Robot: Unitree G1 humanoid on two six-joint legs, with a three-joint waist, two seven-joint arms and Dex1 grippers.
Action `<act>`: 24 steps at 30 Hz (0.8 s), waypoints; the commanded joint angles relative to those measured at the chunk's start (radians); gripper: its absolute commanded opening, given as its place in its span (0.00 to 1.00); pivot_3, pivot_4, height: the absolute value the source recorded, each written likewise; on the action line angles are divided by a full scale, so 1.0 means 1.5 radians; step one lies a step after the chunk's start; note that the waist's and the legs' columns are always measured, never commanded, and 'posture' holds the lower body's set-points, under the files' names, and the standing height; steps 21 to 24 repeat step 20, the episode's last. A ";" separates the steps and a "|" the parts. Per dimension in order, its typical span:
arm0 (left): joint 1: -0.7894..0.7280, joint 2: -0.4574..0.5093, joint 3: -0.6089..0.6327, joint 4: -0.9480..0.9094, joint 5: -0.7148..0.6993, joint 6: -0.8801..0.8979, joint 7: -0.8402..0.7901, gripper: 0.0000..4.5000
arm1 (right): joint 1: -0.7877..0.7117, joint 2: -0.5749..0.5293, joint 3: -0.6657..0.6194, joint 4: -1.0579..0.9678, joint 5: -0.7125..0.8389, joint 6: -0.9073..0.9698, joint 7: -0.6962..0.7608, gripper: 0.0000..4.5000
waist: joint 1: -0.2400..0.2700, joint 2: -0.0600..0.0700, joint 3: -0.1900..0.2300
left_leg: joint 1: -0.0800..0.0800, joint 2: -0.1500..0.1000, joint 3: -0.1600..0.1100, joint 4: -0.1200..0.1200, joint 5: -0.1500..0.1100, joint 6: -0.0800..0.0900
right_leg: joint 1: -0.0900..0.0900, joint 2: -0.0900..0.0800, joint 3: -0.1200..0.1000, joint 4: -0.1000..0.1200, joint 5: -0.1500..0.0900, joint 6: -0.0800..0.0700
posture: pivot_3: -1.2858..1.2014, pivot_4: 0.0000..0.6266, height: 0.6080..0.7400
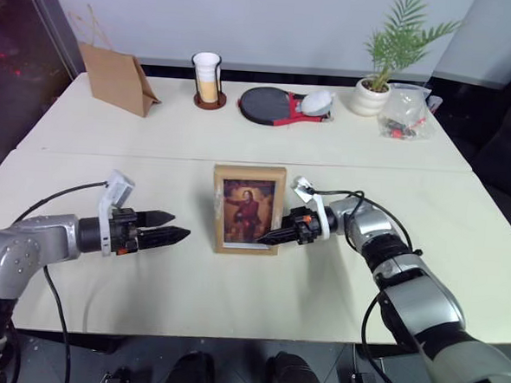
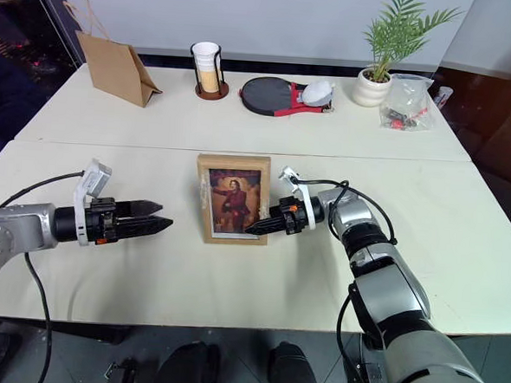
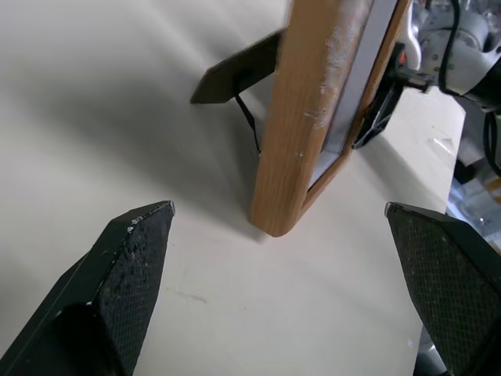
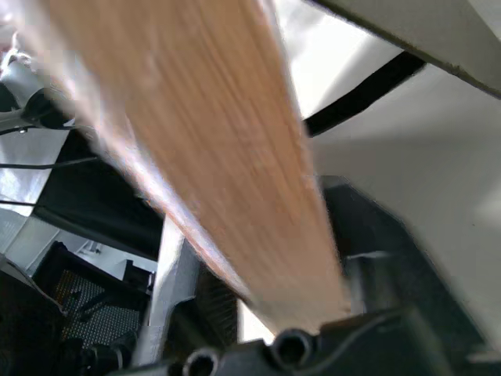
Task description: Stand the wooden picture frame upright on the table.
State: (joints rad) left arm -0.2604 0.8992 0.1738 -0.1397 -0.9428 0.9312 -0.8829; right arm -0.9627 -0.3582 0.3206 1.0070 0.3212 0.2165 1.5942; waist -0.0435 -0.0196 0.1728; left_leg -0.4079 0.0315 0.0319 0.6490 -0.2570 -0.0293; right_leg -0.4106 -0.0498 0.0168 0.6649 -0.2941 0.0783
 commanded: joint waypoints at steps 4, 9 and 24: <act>-0.004 0.014 0.019 -0.023 0.018 -0.011 -0.037 1.00 | 0.044 -0.084 -0.032 -0.103 -0.007 0.030 0.013 0.99 | 0.004 0.000 0.000 | 0.000 0.000 0.000 0.000 0.000 0.000 | 0.000 0.000 0.000 0.000 0.000 0.000 | 0.52 0.24 1.00; -0.024 0.021 0.018 -0.025 0.049 -0.046 -0.073 1.00 | 0.141 -0.242 -0.094 -0.289 0.008 0.078 0.002 0.99 | 0.018 0.000 0.000 | 0.000 -0.001 0.000 0.000 0.000 0.000 | 0.000 -0.001 0.000 -0.001 0.000 0.000 | 0.52 0.24 1.00; 0.011 0.033 0.045 -0.077 0.094 -0.100 -0.086 1.00 | 0.340 -0.419 -0.297 -0.840 0.046 0.216 -0.213 0.99 | 0.015 0.001 0.000 | 0.001 0.001 0.001 0.000 0.000 0.000 | 0.000 0.002 0.001 0.000 0.000 0.000 | 0.52 0.24 1.00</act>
